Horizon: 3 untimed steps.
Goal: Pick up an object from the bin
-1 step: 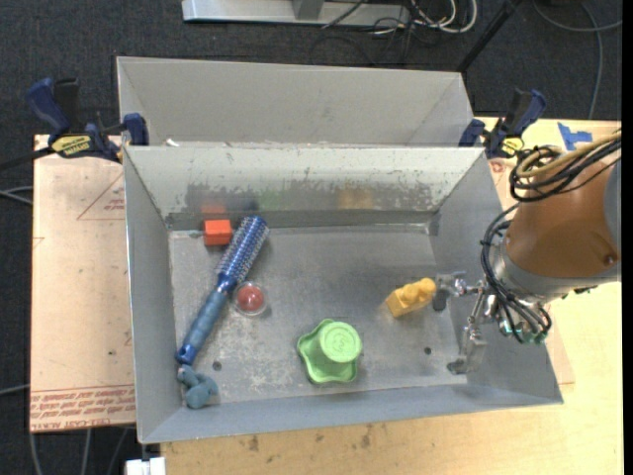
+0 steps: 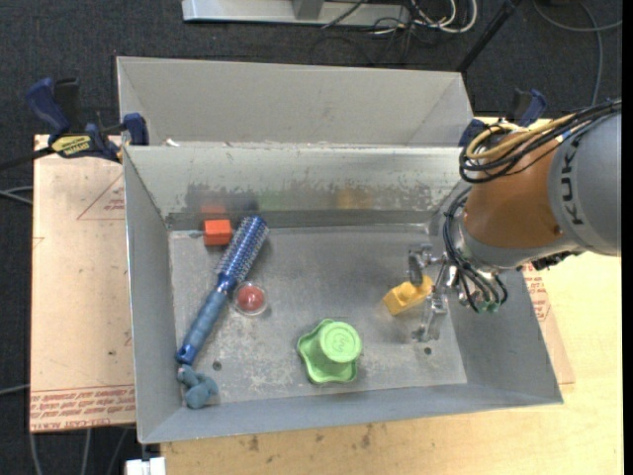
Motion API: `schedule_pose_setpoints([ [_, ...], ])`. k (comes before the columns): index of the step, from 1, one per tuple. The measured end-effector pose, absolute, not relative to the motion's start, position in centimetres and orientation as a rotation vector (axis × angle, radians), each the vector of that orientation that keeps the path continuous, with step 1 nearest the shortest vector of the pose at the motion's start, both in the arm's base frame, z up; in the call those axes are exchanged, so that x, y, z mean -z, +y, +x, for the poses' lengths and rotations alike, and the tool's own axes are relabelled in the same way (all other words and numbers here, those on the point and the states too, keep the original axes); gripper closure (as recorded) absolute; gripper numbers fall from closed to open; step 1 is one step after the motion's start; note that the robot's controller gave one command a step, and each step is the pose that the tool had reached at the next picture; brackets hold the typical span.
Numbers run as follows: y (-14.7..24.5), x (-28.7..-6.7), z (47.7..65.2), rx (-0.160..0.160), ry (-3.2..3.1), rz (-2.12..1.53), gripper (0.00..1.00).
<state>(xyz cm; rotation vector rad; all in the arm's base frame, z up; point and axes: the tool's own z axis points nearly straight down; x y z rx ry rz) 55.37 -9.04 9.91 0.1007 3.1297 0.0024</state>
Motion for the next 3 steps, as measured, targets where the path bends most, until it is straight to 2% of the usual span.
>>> schedule_pose_setpoints([
  [1,-10.4,-7.0,52.2,0.000,3.134,-0.175,0.00],
  [2,-10.3,-7.0,52.2,0.000,3.135,-0.180,1.00],
  [3,-10.1,-30.0,58.4,0.004,3.121,-0.205,1.00],
])
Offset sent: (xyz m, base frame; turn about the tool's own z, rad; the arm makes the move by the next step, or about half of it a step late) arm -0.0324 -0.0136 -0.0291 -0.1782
